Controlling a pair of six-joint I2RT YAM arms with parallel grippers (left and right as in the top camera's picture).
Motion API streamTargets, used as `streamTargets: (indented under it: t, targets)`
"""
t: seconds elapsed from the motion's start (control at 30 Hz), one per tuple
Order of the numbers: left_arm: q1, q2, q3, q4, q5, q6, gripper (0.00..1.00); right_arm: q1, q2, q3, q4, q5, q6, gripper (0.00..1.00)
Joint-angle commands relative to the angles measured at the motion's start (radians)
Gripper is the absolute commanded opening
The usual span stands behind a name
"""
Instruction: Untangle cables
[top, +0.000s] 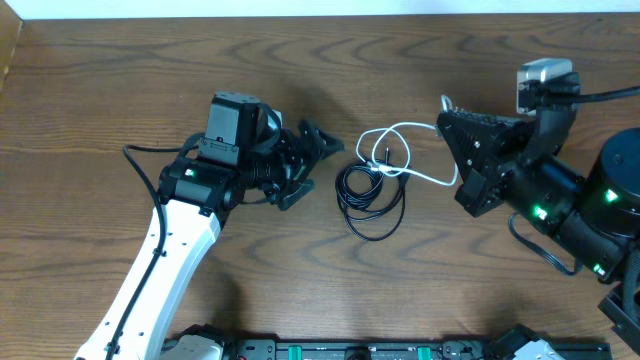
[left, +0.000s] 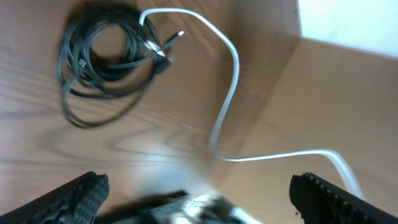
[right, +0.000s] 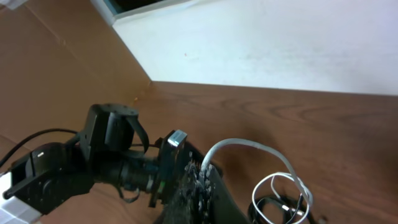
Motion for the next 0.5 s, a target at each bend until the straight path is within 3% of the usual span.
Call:
streamTargets:
  t: [0.0,0.13,0.27,0.47]
  targets:
    - [0.002,-0.002,0.006,0.026,0.038,-0.325,0.96,-0.004,0.01,0.011,0.003,-0.035,0.061,0.01]
    - [0.002,-0.002,0.006,0.092,0.037,-0.546,0.96,-0.004,0.024,0.011,0.017,-0.084,0.077,0.01]
    - [0.002,-0.002,0.006,0.18,0.043,-0.602,0.89,-0.004,0.04,0.011,0.018,-0.124,0.077,0.01]
    - [-0.045,0.0,0.006,0.272,0.045,-0.701,0.87,-0.004,0.081,0.011,0.039,-0.204,0.077,0.01]
